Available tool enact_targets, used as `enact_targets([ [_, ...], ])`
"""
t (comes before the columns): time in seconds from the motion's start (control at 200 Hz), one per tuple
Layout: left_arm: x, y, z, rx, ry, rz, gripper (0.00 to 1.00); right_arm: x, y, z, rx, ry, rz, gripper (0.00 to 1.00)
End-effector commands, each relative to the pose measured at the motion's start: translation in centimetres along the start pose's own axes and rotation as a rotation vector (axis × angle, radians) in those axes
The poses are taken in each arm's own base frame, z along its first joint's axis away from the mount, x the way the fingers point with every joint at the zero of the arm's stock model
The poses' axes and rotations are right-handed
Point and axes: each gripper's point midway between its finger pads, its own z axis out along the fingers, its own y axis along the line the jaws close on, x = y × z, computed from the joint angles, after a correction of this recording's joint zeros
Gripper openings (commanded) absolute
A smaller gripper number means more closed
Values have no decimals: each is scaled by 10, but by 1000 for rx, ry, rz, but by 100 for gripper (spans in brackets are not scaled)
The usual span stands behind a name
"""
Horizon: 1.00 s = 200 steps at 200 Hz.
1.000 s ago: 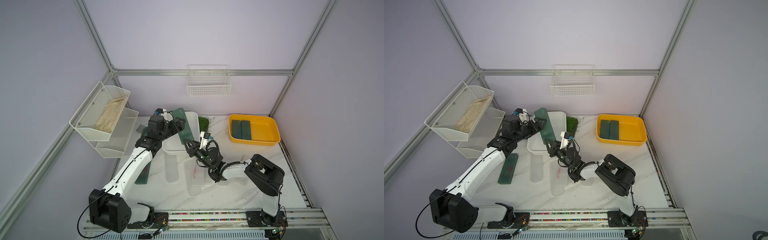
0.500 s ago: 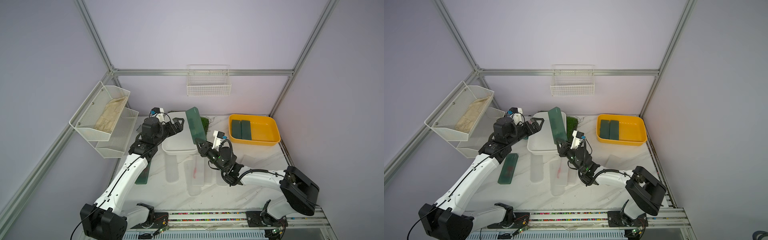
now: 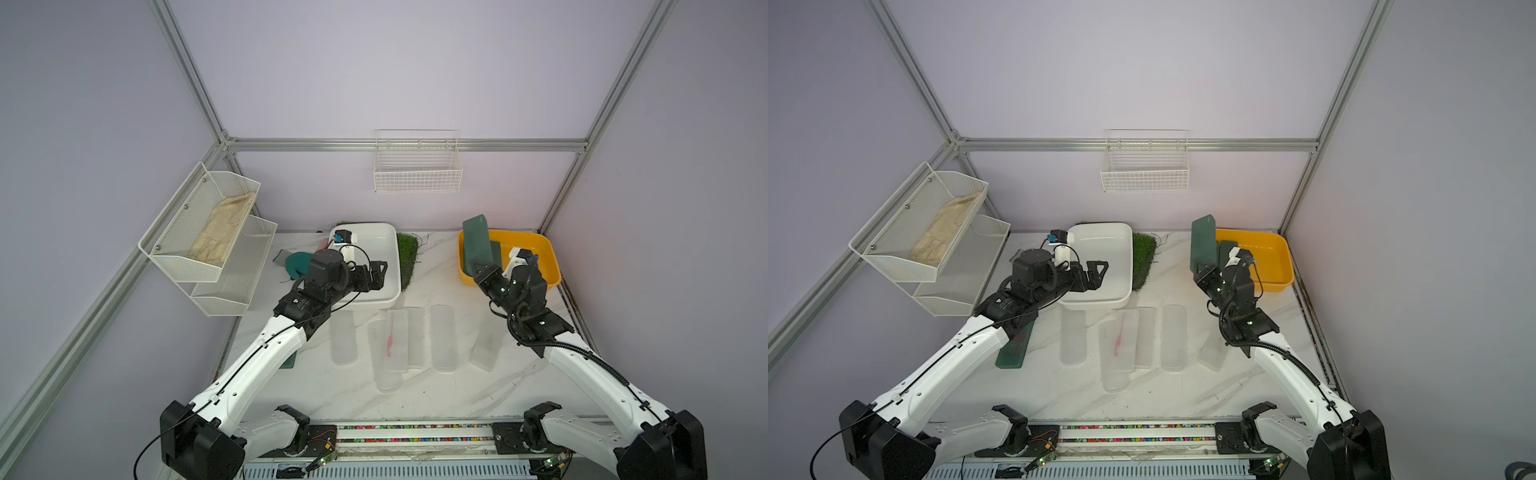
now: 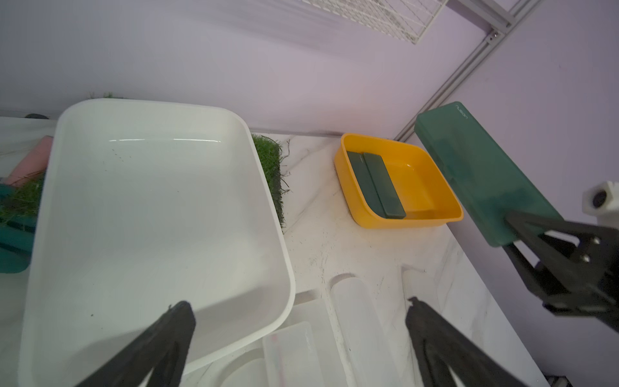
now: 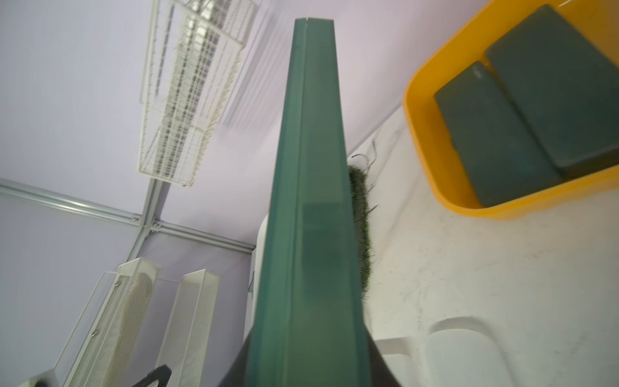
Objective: Place the pencil cases by color into the storage box
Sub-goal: Place the pencil case at the storage box.
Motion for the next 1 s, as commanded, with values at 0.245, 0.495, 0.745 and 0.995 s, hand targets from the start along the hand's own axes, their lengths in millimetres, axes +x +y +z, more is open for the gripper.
enact_targets([
  [0.245, 82, -63, 11, 125, 76, 200, 100, -70, -100, 23, 151, 94, 174, 22],
  [0.495, 97, -85, 11, 215, 76, 202, 100, -96, -147, 47, 186, 128, 215, 22],
  [0.745, 98, -93, 15, 245, 75, 213, 100, -113, -176, 74, 165, 128, 249, 22],
  [0.995, 99, -95, 20, 246, 85, 225, 100, -109, -203, 97, 147, 132, 309, 24],
])
